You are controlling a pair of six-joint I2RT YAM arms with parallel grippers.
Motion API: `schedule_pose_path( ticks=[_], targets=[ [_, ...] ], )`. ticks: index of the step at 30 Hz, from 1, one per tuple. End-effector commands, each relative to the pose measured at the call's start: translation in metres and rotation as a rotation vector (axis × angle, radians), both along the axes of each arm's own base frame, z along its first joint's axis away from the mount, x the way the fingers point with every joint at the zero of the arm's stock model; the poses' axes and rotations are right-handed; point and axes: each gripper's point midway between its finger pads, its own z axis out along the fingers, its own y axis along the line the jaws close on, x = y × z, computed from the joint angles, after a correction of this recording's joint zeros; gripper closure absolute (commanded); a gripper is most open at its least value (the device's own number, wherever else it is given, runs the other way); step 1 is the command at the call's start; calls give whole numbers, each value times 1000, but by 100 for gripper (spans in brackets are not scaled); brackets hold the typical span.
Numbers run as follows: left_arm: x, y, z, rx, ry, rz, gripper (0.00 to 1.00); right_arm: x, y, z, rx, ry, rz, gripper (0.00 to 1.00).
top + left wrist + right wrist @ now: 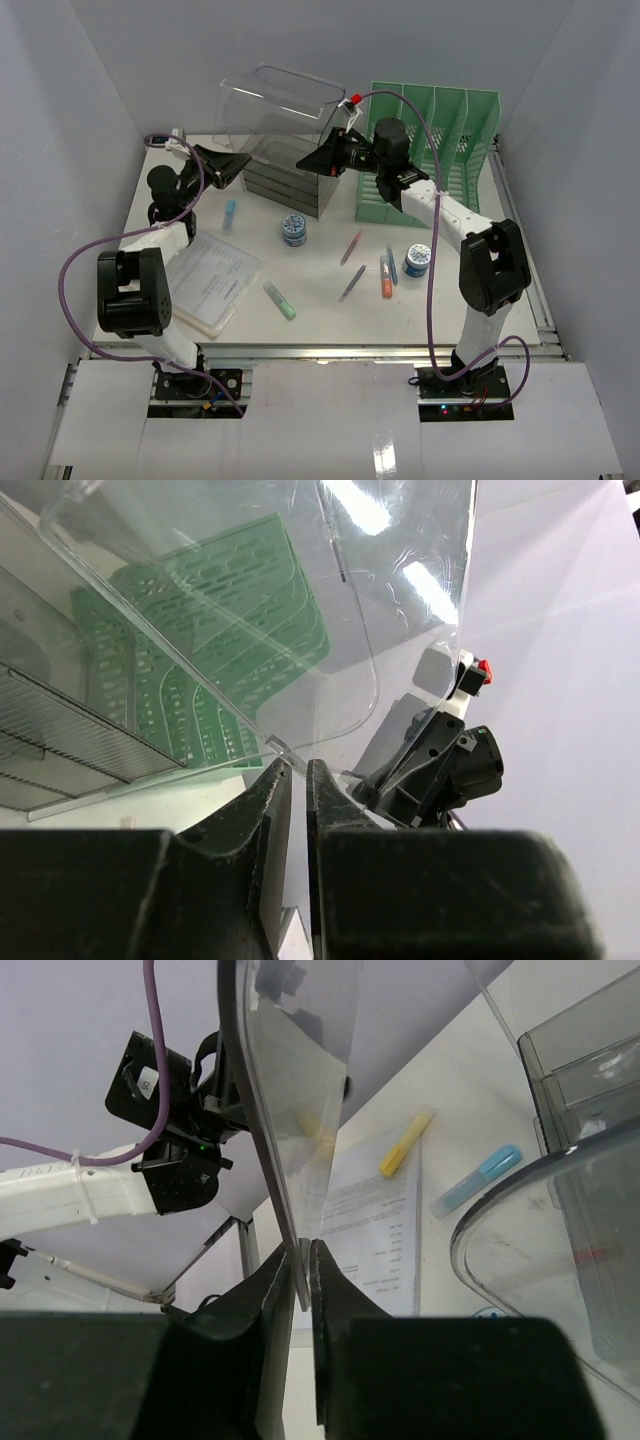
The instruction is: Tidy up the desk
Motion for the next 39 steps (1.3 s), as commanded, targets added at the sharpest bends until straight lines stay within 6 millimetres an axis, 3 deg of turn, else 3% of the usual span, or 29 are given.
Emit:
schedule_pose_path(
  ticks=[1, 2, 5, 10, 14, 20, 25, 27, 32, 39],
  targets=[
    [-9, -1, 24, 64, -63, -1, 35, -16, 3, 41, 81, -99, 63, 88],
    [-11, 0, 24, 85, -72, 3, 26, -16, 2, 42, 84, -102, 63, 89],
    [-18, 3, 15, 164, -78, 12, 15, -15, -1, 46, 95, -103, 62, 92],
    [-45, 16, 4, 404, -162, 121, 11, -13, -7, 53, 112, -92, 58, 92],
    [-70, 21, -29, 534, -144, 248, 10, -12, -8, 58, 126, -89, 62, 92],
    [-95, -44, -94, 764, -99, 130, 10, -12, -8, 55, 126, -81, 66, 92],
    [-82, -79, -137, 1000, -116, 110, 9, -14, -9, 55, 124, -87, 65, 92],
    [-72, -77, -152, 1045, -120, 160, 7, -14, -10, 56, 125, -88, 62, 92],
    [-52, -74, -170, 1118, -181, 241, 6, -16, -10, 57, 126, -88, 66, 92],
    [-31, -85, -182, 1177, -201, 228, 5, -16, -11, 57, 129, -83, 66, 92]
  ],
)
